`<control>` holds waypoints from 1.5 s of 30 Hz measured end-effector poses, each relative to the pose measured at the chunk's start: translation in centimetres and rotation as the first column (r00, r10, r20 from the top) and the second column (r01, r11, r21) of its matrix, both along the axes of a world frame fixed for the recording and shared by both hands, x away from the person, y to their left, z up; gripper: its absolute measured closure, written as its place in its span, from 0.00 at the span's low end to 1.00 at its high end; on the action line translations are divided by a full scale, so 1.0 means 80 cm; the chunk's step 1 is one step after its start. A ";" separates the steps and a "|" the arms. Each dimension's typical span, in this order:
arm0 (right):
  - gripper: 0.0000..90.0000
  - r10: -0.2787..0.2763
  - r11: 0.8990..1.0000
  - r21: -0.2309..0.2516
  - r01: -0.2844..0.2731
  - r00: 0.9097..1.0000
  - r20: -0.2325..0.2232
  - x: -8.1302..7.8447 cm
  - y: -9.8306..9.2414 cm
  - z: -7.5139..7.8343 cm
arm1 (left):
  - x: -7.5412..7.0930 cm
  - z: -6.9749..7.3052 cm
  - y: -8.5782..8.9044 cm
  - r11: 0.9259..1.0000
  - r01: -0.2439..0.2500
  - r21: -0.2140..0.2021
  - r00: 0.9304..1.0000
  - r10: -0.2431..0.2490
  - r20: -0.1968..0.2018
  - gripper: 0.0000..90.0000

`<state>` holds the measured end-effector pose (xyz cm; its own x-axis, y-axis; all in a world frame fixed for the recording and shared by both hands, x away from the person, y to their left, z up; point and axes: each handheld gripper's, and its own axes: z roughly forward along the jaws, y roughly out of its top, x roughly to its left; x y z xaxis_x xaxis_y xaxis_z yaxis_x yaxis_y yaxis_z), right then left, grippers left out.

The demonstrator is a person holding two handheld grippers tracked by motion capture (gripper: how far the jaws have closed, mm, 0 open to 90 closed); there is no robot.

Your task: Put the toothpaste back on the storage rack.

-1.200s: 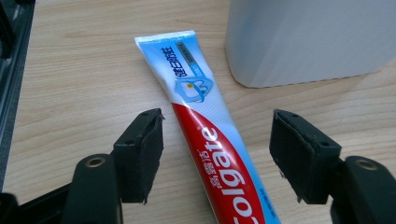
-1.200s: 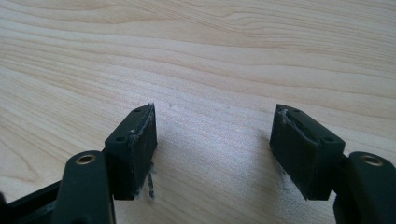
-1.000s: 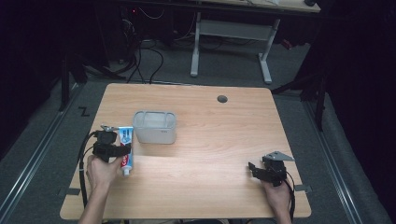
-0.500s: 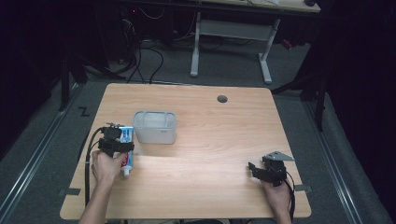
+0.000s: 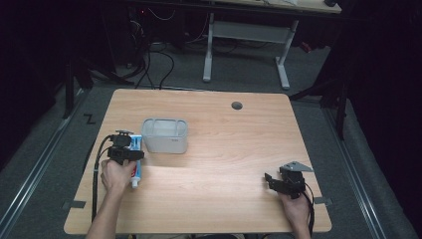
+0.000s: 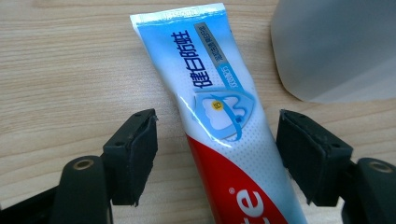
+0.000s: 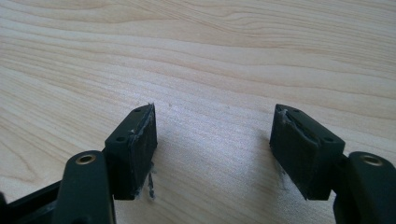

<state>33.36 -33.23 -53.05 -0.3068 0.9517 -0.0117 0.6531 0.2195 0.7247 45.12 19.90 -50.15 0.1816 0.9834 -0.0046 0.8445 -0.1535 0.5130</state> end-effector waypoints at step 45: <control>0.35 0.001 1.000 -0.005 -0.001 1.000 0.000 0.000 0.001 0.000 | 0.012 0.006 0.016 0.998 -0.039 -0.057 0.995 0.034 -0.095 0.75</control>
